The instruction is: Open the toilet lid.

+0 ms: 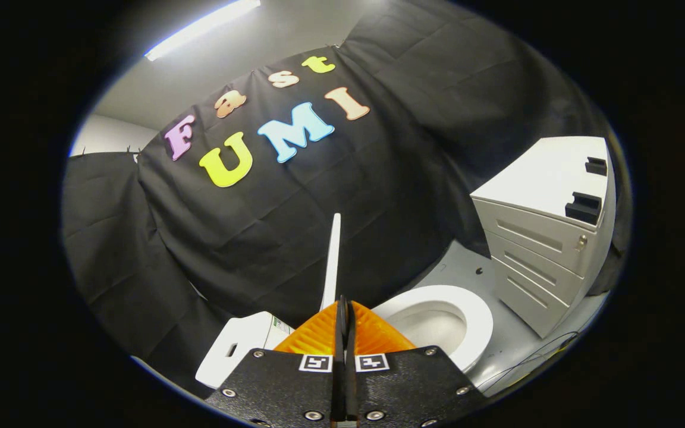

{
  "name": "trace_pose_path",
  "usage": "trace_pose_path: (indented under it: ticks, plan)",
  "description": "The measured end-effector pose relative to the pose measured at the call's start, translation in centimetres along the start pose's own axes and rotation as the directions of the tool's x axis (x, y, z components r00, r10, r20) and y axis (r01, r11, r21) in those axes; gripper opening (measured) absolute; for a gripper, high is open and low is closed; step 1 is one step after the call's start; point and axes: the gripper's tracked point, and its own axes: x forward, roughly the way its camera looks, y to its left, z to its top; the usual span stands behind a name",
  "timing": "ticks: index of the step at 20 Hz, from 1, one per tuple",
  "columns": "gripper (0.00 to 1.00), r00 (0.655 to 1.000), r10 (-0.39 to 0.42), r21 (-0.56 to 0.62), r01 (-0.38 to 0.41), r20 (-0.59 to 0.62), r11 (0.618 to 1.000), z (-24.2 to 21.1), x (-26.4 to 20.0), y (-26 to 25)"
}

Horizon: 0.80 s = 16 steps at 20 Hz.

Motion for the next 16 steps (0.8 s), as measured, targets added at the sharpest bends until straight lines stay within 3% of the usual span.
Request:
trace_pose_path:
  ticks: [16]
  plan:
    - [0.0,0.986,0.163,-0.224,-0.154,0.02,0.962,-0.4,-1.0,11.6]
